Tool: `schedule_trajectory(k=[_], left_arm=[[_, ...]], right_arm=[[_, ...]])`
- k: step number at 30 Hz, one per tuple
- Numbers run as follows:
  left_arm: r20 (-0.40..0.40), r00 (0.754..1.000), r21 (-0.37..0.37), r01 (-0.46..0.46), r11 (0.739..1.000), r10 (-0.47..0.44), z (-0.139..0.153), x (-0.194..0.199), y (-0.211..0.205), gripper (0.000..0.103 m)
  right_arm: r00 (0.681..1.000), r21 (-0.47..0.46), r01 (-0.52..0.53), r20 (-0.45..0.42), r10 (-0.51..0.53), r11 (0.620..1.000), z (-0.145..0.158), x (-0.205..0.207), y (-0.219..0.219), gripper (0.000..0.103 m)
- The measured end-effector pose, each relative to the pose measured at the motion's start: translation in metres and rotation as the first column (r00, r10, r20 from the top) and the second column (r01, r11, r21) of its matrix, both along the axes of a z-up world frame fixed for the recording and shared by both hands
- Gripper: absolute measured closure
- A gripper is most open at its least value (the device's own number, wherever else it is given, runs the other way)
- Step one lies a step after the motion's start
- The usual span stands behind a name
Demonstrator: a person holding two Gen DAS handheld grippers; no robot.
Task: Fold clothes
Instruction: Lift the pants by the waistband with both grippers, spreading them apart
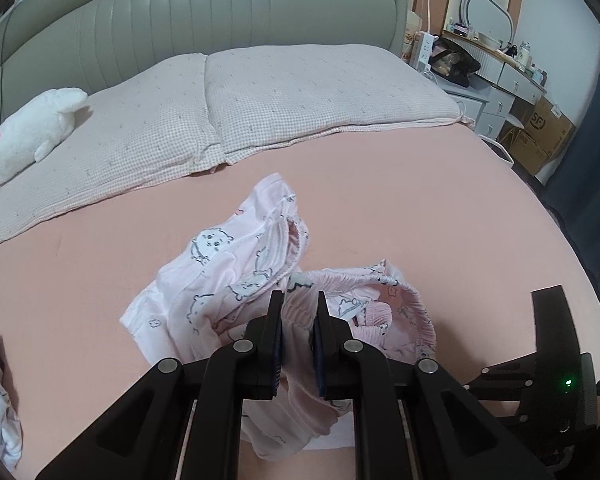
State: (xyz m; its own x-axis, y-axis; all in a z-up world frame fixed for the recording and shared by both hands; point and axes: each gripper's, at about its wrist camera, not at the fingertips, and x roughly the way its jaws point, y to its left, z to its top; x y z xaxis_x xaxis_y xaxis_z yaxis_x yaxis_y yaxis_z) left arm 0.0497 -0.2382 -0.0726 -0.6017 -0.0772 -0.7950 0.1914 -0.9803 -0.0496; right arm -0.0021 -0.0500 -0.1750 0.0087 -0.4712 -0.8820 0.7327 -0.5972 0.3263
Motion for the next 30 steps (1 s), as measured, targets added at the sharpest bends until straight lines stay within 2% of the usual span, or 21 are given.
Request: schedule_trajectory(k=[6, 11, 15, 17, 19, 20, 23, 26, 30], left_arm=[[-0.018, 0.999, -0.026, -0.033, 0.999, 0.032, 0.026, 0.007, -0.010, 0.092], [-0.059, 0.998, -0.086, -0.020, 0.996, 0.015, 0.066, 0.014, -0.009, 0.092], [-0.097, 0.995, -0.118, -0.021, 0.993, 0.010, 0.097, 0.022, -0.006, 0.092], [-0.115, 0.993, -0.108, -0.025, 0.994, 0.013, 0.113, 0.025, -0.003, 0.092], [-0.142, 0.990, -0.101, -0.017, 0.995, 0.002, 0.131, 0.029, 0.002, 0.092], [-0.156, 0.988, -0.112, -0.018, 0.993, 0.000, 0.140, 0.030, 0.005, 0.092], [-0.190, 0.982, -0.145, -0.015, 0.989, -0.013, 0.166, 0.036, 0.014, 0.092], [-0.224, 0.974, -0.151, -0.010, 0.989, -0.024, 0.192, 0.044, 0.020, 0.092], [-0.240, 0.970, -0.170, -0.017, 0.985, -0.025, 0.219, 0.052, 0.024, 0.092]], right_arm=[[0.997, 0.012, 0.052, -0.064, -0.051, 0.999, 0.017, -0.015, 0.005, 0.096], [0.982, 0.003, 0.096, -0.161, -0.094, 0.995, 0.048, -0.028, 0.014, 0.096], [0.967, -0.005, 0.106, -0.234, -0.104, 0.994, 0.084, -0.038, 0.022, 0.096], [0.956, -0.010, 0.108, -0.274, -0.107, 0.994, 0.108, -0.046, 0.026, 0.096], [0.950, -0.034, 0.092, -0.297, -0.098, 0.995, 0.131, -0.040, 0.031, 0.096], [0.945, -0.046, 0.088, -0.312, -0.098, 0.995, 0.148, -0.039, 0.017, 0.096], [0.916, -0.054, 0.078, -0.389, -0.093, 0.996, 0.183, -0.026, 0.011, 0.096], [0.897, -0.076, 0.083, -0.429, -0.108, 0.994, 0.218, -0.011, 0.011, 0.096], [0.875, -0.085, 0.079, -0.471, -0.109, 0.993, 0.250, -0.023, 0.010, 0.096]])
